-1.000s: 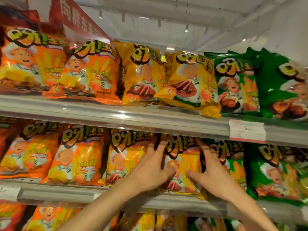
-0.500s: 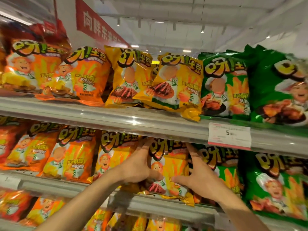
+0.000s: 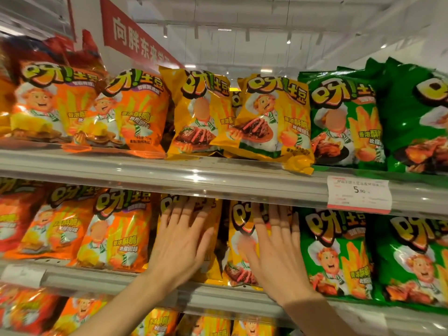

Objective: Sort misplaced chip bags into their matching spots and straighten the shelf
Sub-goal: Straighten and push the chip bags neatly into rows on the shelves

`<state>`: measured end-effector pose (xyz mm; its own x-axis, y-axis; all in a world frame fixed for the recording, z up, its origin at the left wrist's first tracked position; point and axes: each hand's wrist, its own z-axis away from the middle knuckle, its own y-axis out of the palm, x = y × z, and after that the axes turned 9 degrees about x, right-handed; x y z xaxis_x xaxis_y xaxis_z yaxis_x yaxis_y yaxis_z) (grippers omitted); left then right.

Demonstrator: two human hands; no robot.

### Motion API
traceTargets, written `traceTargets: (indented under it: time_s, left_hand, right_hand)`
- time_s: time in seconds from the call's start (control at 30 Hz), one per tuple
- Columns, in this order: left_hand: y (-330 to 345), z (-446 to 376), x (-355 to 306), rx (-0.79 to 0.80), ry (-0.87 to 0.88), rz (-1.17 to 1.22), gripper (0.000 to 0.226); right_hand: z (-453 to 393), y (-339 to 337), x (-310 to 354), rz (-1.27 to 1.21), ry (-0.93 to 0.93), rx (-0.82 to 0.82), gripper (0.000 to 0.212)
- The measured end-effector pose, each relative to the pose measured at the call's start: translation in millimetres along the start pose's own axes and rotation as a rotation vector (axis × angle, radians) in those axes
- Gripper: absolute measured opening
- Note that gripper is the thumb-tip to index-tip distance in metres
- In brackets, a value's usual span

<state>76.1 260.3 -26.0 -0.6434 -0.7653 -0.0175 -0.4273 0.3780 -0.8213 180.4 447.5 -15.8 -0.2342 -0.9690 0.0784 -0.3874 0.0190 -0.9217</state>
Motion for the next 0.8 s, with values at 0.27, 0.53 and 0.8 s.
traceTargets:
  time_s: [0.27, 0.53, 0.8]
  left_hand:
    - [19, -2, 16, 0.095, -0.038, 0.031, 0.063]
    - [0, 2, -8, -0.023, 0.001, 0.164, 0.054]
    - [-4, -14, -127, -0.027, 0.226, 0.468, 0.043]
  right_hand:
    - [-6, 10, 12, 0.040, 0.020, 0.044, 0.066]
    - [3, 3, -10, -0.212, -0.094, -0.130, 0.051]
    - [26, -38, -112, -0.260, -0.008, -0.279, 0.041]
